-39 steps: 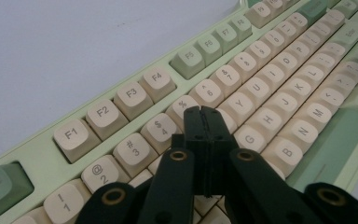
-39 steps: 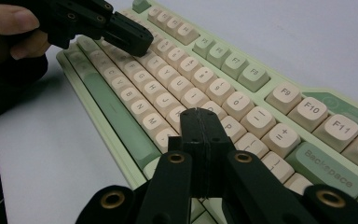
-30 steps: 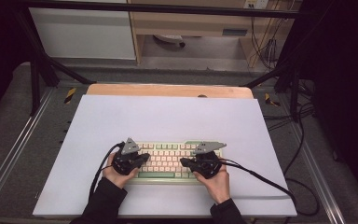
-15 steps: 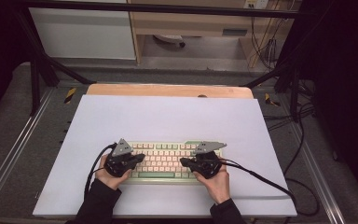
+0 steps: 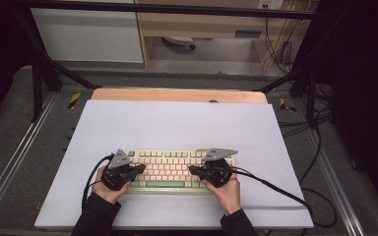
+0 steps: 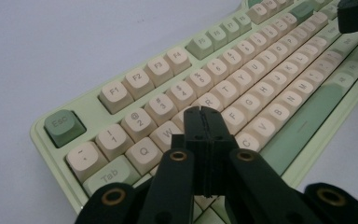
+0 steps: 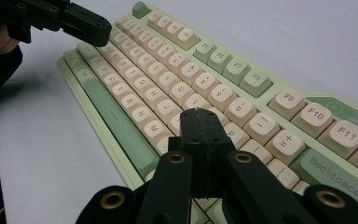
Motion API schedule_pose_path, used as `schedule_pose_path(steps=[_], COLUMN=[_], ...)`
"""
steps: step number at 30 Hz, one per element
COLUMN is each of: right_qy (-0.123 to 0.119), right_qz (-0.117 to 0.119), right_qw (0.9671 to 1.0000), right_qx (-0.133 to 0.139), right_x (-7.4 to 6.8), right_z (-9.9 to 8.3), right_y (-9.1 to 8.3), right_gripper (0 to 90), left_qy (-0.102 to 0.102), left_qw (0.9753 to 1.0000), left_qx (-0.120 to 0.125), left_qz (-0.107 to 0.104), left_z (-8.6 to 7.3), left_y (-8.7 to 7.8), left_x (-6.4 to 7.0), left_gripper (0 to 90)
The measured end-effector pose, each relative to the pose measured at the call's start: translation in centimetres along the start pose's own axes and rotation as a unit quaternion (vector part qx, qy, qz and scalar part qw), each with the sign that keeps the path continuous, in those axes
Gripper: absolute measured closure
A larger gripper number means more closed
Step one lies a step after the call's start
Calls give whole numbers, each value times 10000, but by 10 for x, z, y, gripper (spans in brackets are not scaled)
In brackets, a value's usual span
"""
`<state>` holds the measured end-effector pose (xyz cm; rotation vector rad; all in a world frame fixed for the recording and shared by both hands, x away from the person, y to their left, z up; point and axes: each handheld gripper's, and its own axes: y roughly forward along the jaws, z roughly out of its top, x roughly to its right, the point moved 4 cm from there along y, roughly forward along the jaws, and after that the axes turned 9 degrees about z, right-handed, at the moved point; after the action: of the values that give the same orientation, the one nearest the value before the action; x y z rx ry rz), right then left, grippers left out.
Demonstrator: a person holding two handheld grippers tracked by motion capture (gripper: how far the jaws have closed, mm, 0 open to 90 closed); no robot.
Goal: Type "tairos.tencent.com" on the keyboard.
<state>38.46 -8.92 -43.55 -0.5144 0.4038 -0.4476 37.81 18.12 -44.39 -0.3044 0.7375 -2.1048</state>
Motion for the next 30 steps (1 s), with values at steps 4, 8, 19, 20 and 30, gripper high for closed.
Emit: schedule_pose_path(steps=[4,8,19,20,30], right_qy=[37,28,28,27,94], right_qz=[-16,-41,-105,-111,-188], right_qw=[10000,10000,9999,9999,9996], right_qx=[23,8,-40,-47,-175], right_x=[2,2,4,4,11], right_z=[2,6,16,16,12], right_y=[4,8,24,25,38], right_gripper=[900,900,900,900,900], left_qy=[-25,-42,-74,-70,-66], left_qw=[10000,10000,10000,10000,10000], left_qx=[-4,11,35,28,19], left_qz=[13,25,28,20,1], left_z=[-3,-5,-7,-7,-8], left_y=[-3,-5,-7,-7,-7], left_x=[-2,-4,-7,-7,-7], left_gripper=[900,900,900,900,900])
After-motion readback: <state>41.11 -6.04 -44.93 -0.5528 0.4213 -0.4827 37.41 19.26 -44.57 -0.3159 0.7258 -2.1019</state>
